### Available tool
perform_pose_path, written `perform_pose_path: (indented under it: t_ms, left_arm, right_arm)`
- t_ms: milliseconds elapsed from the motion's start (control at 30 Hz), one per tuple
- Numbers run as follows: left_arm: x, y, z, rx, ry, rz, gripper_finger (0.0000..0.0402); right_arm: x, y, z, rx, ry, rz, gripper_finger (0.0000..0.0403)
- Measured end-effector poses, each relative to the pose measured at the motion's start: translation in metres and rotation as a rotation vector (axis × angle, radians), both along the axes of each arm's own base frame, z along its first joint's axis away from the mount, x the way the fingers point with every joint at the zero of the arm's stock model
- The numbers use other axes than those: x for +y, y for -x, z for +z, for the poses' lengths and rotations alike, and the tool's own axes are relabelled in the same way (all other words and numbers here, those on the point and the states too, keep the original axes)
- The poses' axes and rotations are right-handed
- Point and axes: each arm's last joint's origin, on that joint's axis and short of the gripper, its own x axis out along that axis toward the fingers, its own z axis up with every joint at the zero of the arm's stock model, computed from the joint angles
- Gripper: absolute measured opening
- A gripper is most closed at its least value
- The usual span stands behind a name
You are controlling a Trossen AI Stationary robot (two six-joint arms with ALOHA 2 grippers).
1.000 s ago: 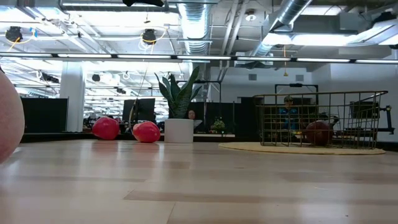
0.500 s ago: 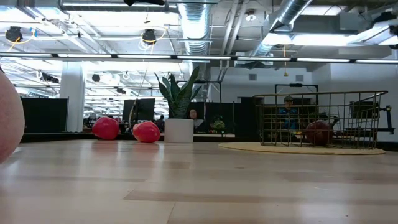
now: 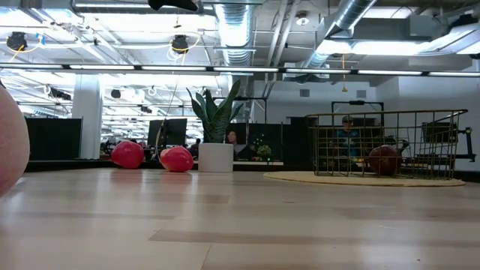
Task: Build produce basket
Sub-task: Put the yellow mango into the wire basket
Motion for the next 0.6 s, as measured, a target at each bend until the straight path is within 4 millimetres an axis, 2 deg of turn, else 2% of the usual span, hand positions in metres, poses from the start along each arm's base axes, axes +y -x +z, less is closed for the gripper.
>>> perform_pose_path:
  t_ms: [167,267,433,600]
  left_arm:
    - [0.002,0.0,0.0,-0.002,-0.003,0.006,0.0348]
    - [0.002,0.0,0.0,-0.001,-0.005,0.005,0.0348]
    - [0.002,0.0,0.0,-0.001,-0.005,0.005,0.0348]
    - [0.002,0.0,0.0,-0.001,-0.005,0.005,0.0348]
  right_arm:
    - [0.001,-0.001,0.0,-0.007,-0.013,0.001,0.026]
    - [0.002,-0.002,0.002,-0.032,-0.028,0.023,0.0234]
    - [-0.004,-0.002,0.021,-0.075,-0.014,0.015,0.0245]
    - [-0.029,0.003,0.053,-0.133,0.067,-0.009,0.0253]
